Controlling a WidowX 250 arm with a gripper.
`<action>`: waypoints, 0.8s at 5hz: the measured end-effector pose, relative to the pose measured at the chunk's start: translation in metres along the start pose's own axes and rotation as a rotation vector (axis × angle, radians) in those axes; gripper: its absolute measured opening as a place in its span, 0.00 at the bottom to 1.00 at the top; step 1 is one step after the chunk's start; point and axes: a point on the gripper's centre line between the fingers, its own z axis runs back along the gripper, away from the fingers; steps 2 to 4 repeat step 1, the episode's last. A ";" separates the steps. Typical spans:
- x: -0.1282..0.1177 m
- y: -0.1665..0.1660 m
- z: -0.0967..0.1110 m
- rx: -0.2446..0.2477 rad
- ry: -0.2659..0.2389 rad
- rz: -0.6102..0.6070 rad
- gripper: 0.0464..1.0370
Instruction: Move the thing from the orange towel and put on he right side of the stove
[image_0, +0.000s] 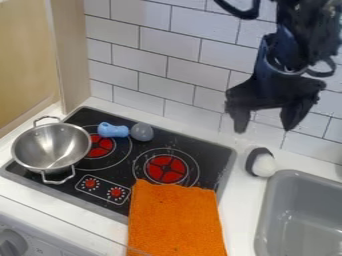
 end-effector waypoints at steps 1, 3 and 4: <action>0.000 0.000 0.000 -0.001 0.000 -0.001 0.96; 0.000 0.000 0.000 -0.001 0.000 -0.001 0.96; 0.000 0.000 0.000 -0.001 0.000 -0.001 0.96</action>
